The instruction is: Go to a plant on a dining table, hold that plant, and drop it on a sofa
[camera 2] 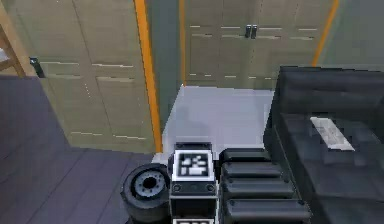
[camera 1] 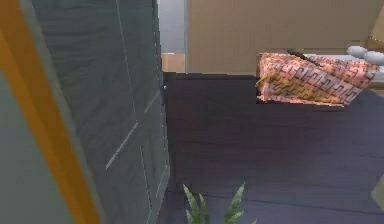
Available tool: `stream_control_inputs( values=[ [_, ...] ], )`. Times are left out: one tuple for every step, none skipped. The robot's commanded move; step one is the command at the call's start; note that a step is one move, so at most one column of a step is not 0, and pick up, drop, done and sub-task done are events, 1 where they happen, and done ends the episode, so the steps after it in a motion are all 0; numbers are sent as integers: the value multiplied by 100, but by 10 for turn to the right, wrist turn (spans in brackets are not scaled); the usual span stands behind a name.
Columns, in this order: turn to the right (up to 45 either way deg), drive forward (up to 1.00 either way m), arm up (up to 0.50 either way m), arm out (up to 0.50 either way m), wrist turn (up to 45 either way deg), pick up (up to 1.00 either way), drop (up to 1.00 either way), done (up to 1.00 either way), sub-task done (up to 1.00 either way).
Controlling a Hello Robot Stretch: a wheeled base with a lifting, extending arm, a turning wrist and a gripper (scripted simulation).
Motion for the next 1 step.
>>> stream_control_inputs(
  values=[
    [390, 0, 0, 0, 0, 0, 0, 0, 0]
  ],
)
